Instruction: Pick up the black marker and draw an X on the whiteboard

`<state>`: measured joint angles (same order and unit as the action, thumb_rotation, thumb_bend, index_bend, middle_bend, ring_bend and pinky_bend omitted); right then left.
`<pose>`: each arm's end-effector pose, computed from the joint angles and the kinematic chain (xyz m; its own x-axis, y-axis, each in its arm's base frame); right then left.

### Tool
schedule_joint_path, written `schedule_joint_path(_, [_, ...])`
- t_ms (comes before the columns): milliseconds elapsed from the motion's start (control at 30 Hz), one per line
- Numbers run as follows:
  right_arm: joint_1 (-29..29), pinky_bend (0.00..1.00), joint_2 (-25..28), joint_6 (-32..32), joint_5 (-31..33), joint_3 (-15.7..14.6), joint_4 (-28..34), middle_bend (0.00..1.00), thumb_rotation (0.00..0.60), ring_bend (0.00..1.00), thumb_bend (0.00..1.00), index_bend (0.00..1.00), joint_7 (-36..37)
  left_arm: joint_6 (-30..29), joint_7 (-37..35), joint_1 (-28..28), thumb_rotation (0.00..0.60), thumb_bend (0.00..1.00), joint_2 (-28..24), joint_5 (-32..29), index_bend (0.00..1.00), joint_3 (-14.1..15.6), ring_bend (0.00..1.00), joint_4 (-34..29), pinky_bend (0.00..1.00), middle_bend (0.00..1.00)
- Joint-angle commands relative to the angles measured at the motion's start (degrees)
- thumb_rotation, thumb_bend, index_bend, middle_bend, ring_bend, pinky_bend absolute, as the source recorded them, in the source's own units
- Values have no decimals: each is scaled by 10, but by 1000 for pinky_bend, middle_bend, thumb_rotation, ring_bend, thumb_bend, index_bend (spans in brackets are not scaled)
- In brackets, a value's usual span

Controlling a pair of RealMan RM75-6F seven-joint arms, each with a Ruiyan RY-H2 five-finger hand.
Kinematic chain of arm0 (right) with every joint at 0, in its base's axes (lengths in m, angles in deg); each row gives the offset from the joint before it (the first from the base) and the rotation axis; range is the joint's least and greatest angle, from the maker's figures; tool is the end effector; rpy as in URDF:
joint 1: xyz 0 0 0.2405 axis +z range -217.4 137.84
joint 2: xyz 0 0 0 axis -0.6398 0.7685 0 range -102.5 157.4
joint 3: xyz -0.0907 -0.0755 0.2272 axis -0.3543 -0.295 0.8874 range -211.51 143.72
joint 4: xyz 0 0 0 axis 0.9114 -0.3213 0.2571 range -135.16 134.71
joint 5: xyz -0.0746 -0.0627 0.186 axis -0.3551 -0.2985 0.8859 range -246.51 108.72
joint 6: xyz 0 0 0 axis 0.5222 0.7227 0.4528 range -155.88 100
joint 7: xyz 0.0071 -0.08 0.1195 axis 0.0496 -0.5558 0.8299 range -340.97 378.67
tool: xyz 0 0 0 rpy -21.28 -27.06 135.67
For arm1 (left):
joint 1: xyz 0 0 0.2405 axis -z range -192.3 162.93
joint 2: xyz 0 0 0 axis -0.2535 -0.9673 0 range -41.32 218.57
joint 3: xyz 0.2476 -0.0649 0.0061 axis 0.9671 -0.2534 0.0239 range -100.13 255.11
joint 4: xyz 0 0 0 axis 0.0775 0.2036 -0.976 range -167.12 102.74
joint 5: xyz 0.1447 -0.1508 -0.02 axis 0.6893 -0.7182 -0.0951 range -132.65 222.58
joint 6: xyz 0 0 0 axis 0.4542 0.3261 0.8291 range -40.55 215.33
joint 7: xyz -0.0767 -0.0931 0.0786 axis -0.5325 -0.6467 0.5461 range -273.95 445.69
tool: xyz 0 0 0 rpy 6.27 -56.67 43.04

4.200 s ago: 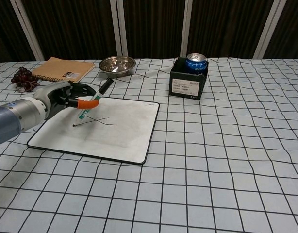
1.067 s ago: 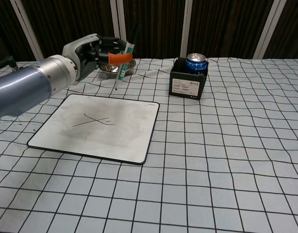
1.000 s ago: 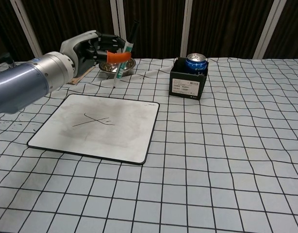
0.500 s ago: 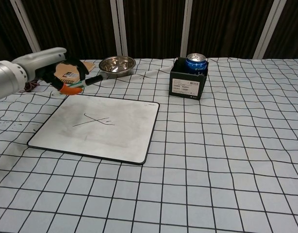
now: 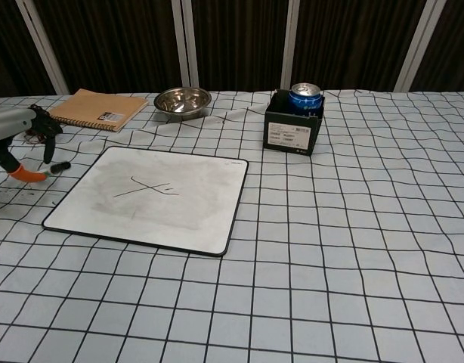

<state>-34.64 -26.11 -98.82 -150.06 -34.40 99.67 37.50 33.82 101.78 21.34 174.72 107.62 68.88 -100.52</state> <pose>-0.3270 -0.1621 0.1710 0.0967 -0.2572 0.9615 -0.9757 0.1663 0.1426 -0.2652 0.3659 0.0327 0.5655 0.2283 0.7925 0.8245 -0.1350 -0.5495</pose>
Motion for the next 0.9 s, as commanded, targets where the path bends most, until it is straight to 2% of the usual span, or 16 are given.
schedule_joint_path(33, [0,0,0,0,1,0,0,0,600,0,352,0,-1,-2,2,-5,600,251,-2,-11,368,-1,0,-7,0,3])
schedule_joint_path(233, [-1,0,1,-1,-1,0,1,0,600,0,352,0,-1,-22,-15,-18,600,214,-12,-23,173,-15,0,-40,0,0])
schedule_joint_path(333, [-1,0,1,-2,-2,-1,0,0,600,0,352,0,0,-40,-29,-29,600,214,-26,-26,138,-23,0,-68,0,0])
schedule_joint_path(500, [-2,0,1,-3,-5,-2,-1,0,600,0,352,0,-1,-93,-49,-71,600,204,-81,-22,133,-23,0,-172,0,0])
schedule_joint_path(600, [-2,0,1,-6,-7,-2,-3,0,600,0,352,0,-2,-136,-57,-109,600,198,-122,-4,129,-6,0,-243,0,0])
schedule_joint_path(700, [-3,0,-1,-9,-9,-1,-6,0,600,0,352,0,-7,-193,-69,-160,600,196,-168,35,112,28,0,-322,0,0])
schedule_joint_path(800, [-2,0,-5,-10,-10,-1,-8,0,600,0,352,0,-15,-246,-68,-198,600,190,-196,86,90,59,0,-349,0,0])
schedule_joint_path(900, [-2,0,-5,-8,-11,-3,-9,0,600,0,352,0,-24,-295,-71,-232,600,184,-213,139,68,88,0,-347,0,0])
